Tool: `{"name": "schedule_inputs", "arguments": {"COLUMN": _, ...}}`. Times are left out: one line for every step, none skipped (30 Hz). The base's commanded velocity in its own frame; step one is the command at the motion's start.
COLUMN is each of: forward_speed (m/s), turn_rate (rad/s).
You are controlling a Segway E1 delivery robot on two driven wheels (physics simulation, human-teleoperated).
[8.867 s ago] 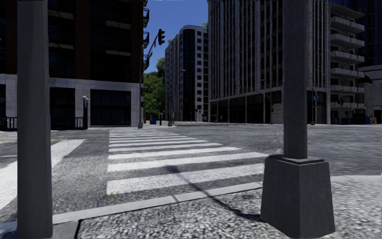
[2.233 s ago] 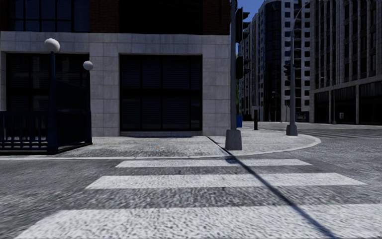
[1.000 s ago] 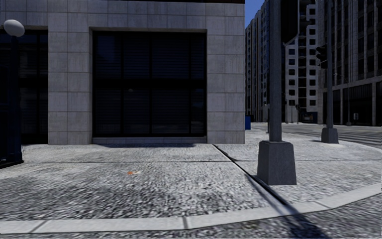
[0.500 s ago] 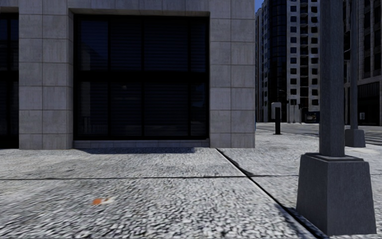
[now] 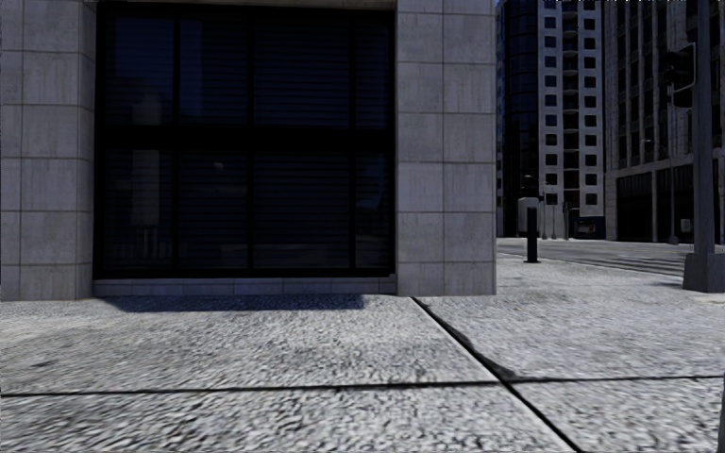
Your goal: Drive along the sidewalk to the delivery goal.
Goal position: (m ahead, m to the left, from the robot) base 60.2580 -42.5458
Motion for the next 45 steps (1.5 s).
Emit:
{"name": "schedule_inputs", "arguments": {"forward_speed": 1.36, "turn_rate": -0.35}}
{"name": "schedule_inputs", "arguments": {"forward_speed": 1.36, "turn_rate": -0.36}}
{"name": "schedule_inputs", "arguments": {"forward_speed": 1.36, "turn_rate": -0.36}}
{"name": "schedule_inputs", "arguments": {"forward_speed": 1.36, "turn_rate": -0.36}}
{"name": "schedule_inputs", "arguments": {"forward_speed": 1.36, "turn_rate": -0.36}}
{"name": "schedule_inputs", "arguments": {"forward_speed": 1.36, "turn_rate": -0.38}}
{"name": "schedule_inputs", "arguments": {"forward_speed": 1.36, "turn_rate": -0.4}}
{"name": "schedule_inputs", "arguments": {"forward_speed": 1.36, "turn_rate": -0.42}}
{"name": "schedule_inputs", "arguments": {"forward_speed": 1.36, "turn_rate": -0.42}}
{"name": "schedule_inputs", "arguments": {"forward_speed": 1.36, "turn_rate": -0.43}}
{"name": "schedule_inputs", "arguments": {"forward_speed": 1.36, "turn_rate": -0.44}}
{"name": "schedule_inputs", "arguments": {"forward_speed": 1.36, "turn_rate": -0.44}}
{"name": "schedule_inputs", "arguments": {"forward_speed": 1.36, "turn_rate": -0.44}}
{"name": "schedule_inputs", "arguments": {"forward_speed": 1.36, "turn_rate": -0.44}}
{"name": "schedule_inputs", "arguments": {"forward_speed": 1.36, "turn_rate": -0.44}}
{"name": "schedule_inputs", "arguments": {"forward_speed": 1.36, "turn_rate": -0.44}}
{"name": "schedule_inputs", "arguments": {"forward_speed": 1.36, "turn_rate": -0.44}}
{"name": "schedule_inputs", "arguments": {"forward_speed": 1.36, "turn_rate": -0.44}}
{"name": "schedule_inputs", "arguments": {"forward_speed": 1.36, "turn_rate": -0.44}}
{"name": "schedule_inputs", "arguments": {"forward_speed": 1.36, "turn_rate": -0.44}}
{"name": "schedule_inputs", "arguments": {"forward_speed": 1.36, "turn_rate": -0.44}}
{"name": "schedule_inputs", "arguments": {"forward_speed": 1.36, "turn_rate": -0.44}}
{"name": "schedule_inputs", "arguments": {"forward_speed": 1.36, "turn_rate": -0.44}}
{"name": "schedule_inputs", "arguments": {"forward_speed": 1.36, "turn_rate": -0.46}}
{"name": "schedule_inputs", "arguments": {"forward_speed": 1.36, "turn_rate": -0.5}}
{"name": "schedule_inputs", "arguments": {"forward_speed": 1.36, "turn_rate": -0.53}}
{"name": "schedule_inputs", "arguments": {"forward_speed": 1.36, "turn_rate": -0.53}}
{"name": "schedule_inputs", "arguments": {"forward_speed": 1.36, "turn_rate": -0.54}}
{"name": "schedule_inputs", "arguments": {"forward_speed": 1.36, "turn_rate": -0.54}}
{"name": "schedule_inputs", "arguments": {"forward_speed": 1.36, "turn_rate": -0.54}}
{"name": "schedule_inputs", "arguments": {"forward_speed": 1.36, "turn_rate": -0.54}}
{"name": "schedule_inputs", "arguments": {"forward_speed": 1.36, "turn_rate": -0.54}}
{"name": "schedule_inputs", "arguments": {"forward_speed": 1.36, "turn_rate": -0.54}}
{"name": "schedule_inputs", "arguments": {"forward_speed": 1.36, "turn_rate": -0.54}}
{"name": "schedule_inputs", "arguments": {"forward_speed": 1.36, "turn_rate": -0.54}}
{"name": "schedule_inputs", "arguments": {"forward_speed": 1.36, "turn_rate": -0.54}}
{"name": "schedule_inputs", "arguments": {"forward_speed": 1.36, "turn_rate": -0.54}}
{"name": "schedule_inputs", "arguments": {"forward_speed": 1.36, "turn_rate": -0.54}}
{"name": "schedule_inputs", "arguments": {"forward_speed": 1.36, "turn_rate": -0.54}}
{"name": "schedule_inputs", "arguments": {"forward_speed": 1.36, "turn_rate": -0.54}}
{"name": "schedule_inputs", "arguments": {"forward_speed": 1.36, "turn_rate": -0.54}}
{"name": "schedule_inputs", "arguments": {"forward_speed": 1.36, "turn_rate": -0.54}}
{"name": "schedule_inputs", "arguments": {"forward_speed": 1.36, "turn_rate": -0.54}}
{"name": "schedule_inputs", "arguments": {"forward_speed": 1.36, "turn_rate": -0.54}}
{"name": "schedule_inputs", "arguments": {"forward_speed": 1.36, "turn_rate": -0.54}}
